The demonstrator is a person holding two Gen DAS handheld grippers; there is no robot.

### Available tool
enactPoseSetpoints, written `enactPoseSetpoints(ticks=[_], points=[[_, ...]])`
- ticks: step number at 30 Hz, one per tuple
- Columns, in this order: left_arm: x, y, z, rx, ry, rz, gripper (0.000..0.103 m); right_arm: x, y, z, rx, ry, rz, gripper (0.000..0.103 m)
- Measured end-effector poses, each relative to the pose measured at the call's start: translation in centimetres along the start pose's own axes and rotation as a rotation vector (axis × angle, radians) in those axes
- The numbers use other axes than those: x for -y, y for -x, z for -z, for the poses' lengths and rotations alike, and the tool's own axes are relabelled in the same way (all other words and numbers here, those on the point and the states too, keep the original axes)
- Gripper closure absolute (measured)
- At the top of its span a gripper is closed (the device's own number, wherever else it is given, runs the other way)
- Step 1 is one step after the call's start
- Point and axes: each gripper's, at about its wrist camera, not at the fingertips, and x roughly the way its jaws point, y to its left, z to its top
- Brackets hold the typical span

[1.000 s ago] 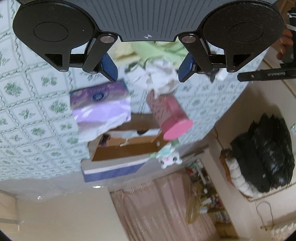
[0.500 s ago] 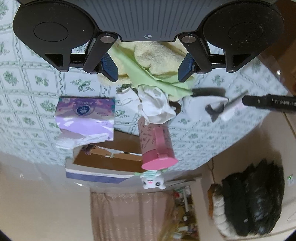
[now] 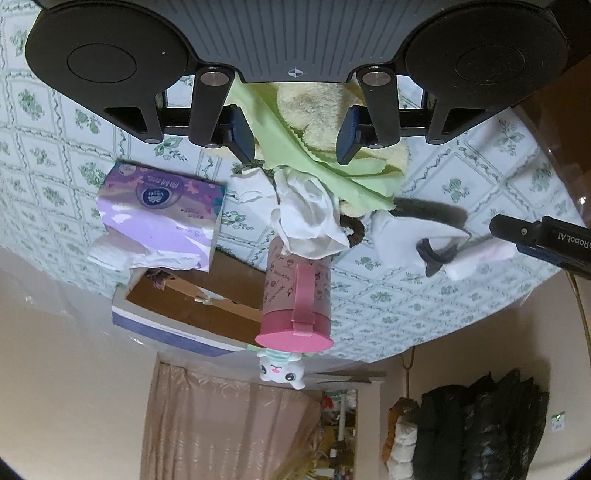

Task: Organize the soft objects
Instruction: 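Close the right tool on the light green cloth atop the yellow towel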

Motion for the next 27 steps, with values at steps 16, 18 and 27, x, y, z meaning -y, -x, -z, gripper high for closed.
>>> enactPoseSetpoints(ticks=[16,18,27], points=[[0.0,-1.8,0.2,-0.034,-0.012,-0.005,0.046,0.0,-3.6,0.2,-0.056,0.042,-0.016,0.059],[0.1,-2.0,0.3,-0.037,-0.013,-0.003,0.046,0.0,-3.9,0.2,-0.058,0.043,-0.022,0.064],[0.3,-2.1,0.4,-0.02,-0.024,-0.013,0.046,0.1,-2.9,-0.1,-0.017,0.035,-0.044,0.089]])
